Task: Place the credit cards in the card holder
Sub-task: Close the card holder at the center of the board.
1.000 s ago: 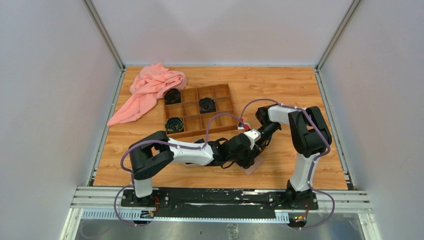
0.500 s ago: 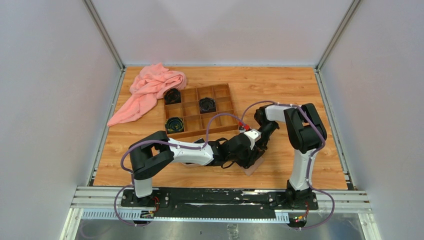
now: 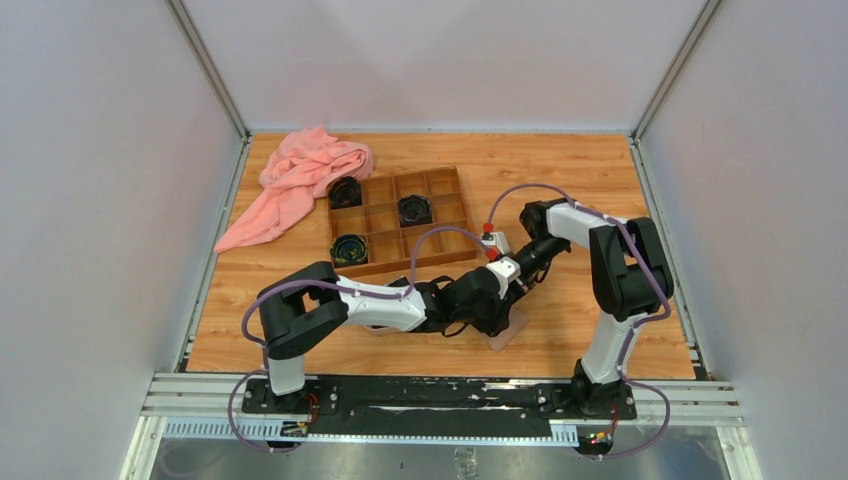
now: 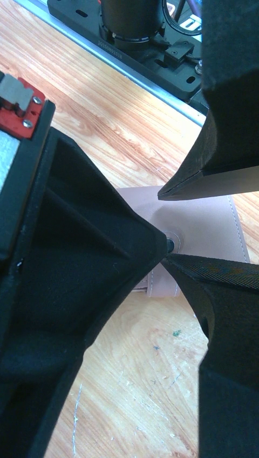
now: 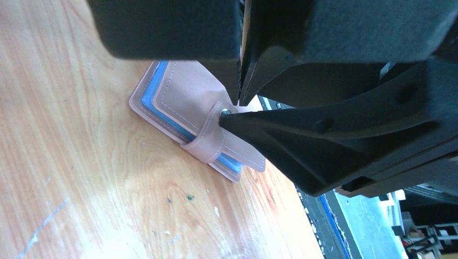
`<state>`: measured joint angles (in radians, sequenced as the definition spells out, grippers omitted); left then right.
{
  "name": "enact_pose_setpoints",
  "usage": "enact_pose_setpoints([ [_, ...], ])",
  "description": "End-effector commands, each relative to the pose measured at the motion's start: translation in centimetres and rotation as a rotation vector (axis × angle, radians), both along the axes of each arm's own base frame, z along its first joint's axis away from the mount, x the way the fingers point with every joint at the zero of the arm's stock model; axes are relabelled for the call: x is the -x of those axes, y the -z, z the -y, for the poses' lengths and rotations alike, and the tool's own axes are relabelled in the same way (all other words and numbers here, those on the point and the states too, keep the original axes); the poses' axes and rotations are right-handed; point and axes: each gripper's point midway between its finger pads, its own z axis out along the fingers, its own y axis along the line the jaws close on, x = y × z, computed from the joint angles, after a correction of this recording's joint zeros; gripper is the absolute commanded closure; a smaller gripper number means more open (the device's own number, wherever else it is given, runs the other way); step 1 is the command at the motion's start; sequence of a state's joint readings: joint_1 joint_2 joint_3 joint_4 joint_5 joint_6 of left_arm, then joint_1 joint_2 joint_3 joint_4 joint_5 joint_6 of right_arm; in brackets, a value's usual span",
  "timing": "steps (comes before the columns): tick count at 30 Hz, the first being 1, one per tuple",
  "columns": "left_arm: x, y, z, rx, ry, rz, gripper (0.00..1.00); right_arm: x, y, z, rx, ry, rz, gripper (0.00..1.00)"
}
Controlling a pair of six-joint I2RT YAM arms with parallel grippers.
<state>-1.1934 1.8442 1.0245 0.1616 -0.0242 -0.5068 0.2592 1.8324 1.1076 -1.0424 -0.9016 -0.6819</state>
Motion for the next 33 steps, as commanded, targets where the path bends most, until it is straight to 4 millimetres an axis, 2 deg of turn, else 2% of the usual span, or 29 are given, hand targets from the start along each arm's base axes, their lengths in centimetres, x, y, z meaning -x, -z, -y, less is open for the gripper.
enact_pose_setpoints([
  [1, 2.0, 5.1, -3.2, -0.155, 0.016, -0.095, 0.56, -0.3, -0.4, -0.4, -0.103, -0.056, 0.111, 0.98],
  [7, 1.8, 5.2, -3.3, -0.155, 0.009, -0.099, 0.56, 0.3, 0.0, -0.6, -0.117, -0.105, 0.225, 0.99],
  [19, 1.8, 5.0, -3.1, -0.149, 0.008, -0.101, 0.56, 0.9, 2.1, -0.7, -0.002, -0.145, 0.164, 0.99],
  [26, 1.8, 4.9, -3.2, -0.148, 0.007, -0.1, 0.56, 0.2, 3.5, 0.0, 0.092, -0.12, 0.162, 0.99],
  [33, 1.8, 4.8, -3.1, -0.144, 0.003, -0.101, 0.56, 0.5, 3.4, -0.4, 0.097, -0.1, 0.138, 0.99],
])
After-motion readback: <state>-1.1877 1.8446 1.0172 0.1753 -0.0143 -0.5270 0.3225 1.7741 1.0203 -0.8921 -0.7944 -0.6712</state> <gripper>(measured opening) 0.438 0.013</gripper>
